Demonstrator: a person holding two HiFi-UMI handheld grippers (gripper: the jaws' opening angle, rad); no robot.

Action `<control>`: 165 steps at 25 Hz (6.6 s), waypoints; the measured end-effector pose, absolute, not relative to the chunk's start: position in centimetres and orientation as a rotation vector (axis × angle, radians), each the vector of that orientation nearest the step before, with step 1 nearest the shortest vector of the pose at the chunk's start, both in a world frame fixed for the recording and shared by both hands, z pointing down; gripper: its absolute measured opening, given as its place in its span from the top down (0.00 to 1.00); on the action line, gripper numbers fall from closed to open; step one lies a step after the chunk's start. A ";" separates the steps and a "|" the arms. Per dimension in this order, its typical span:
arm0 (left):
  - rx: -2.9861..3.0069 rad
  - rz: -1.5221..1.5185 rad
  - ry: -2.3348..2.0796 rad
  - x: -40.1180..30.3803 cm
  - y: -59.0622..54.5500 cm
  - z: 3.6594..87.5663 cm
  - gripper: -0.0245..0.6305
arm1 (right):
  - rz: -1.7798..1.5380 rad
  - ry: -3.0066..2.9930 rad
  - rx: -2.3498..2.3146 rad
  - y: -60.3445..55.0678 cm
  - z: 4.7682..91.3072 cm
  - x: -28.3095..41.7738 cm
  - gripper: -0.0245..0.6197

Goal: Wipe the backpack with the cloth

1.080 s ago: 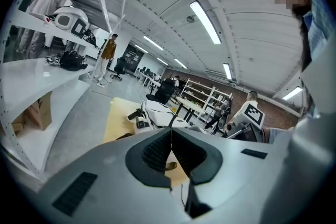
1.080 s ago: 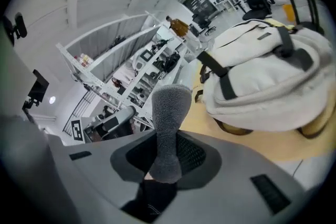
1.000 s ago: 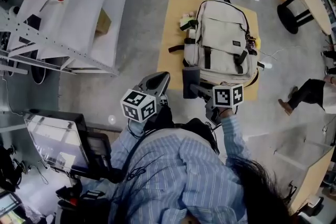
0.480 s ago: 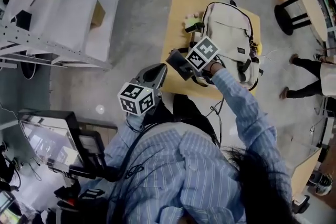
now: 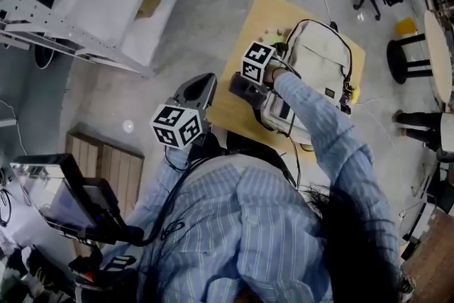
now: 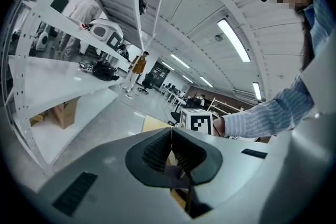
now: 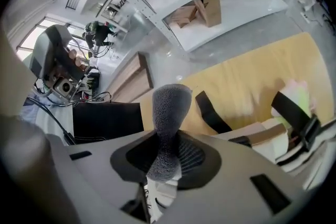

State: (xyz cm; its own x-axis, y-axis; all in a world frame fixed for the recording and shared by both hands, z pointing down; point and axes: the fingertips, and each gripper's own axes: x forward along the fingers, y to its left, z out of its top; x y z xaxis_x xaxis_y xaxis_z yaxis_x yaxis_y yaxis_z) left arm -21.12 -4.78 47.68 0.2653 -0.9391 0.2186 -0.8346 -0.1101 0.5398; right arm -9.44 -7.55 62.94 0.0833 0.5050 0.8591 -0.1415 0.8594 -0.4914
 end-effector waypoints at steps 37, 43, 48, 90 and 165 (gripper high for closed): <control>1.822 -0.147 -1.656 -16.0 -9.2 50.7 0.96 | 0.870 -1.632 -0.037 -33.9 60.4 -10.0 0.82; 1.815 -0.123 -1.662 -15.4 -10.2 50.7 0.96 | 0.845 -1.634 0.175 -40.8 61.5 -7.3 0.82; 1.801 -0.100 -1.665 -15.0 -10.6 51.2 0.96 | 0.965 -1.691 0.276 -45.1 60.6 -5.3 0.82; 2.178 0.093 -1.257 -2.7 -20.8 48.9 0.96 | 1.726 -1.666 1.143 -52.2 60.0 24.3 0.82; 2.457 0.140 -0.785 2.7 -7.4 46.6 0.96 | 0.537 -1.859 0.810 -6.7 58.0 33.6 0.82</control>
State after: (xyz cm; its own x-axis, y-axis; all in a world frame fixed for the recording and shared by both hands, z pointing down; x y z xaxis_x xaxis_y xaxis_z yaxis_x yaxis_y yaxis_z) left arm 2.72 -7.40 46.65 0.8239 -0.5056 0.2562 -0.5630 -0.6776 0.4732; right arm 33.65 -6.66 58.04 -0.2788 -0.2933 0.9145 -0.7355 0.6775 -0.0070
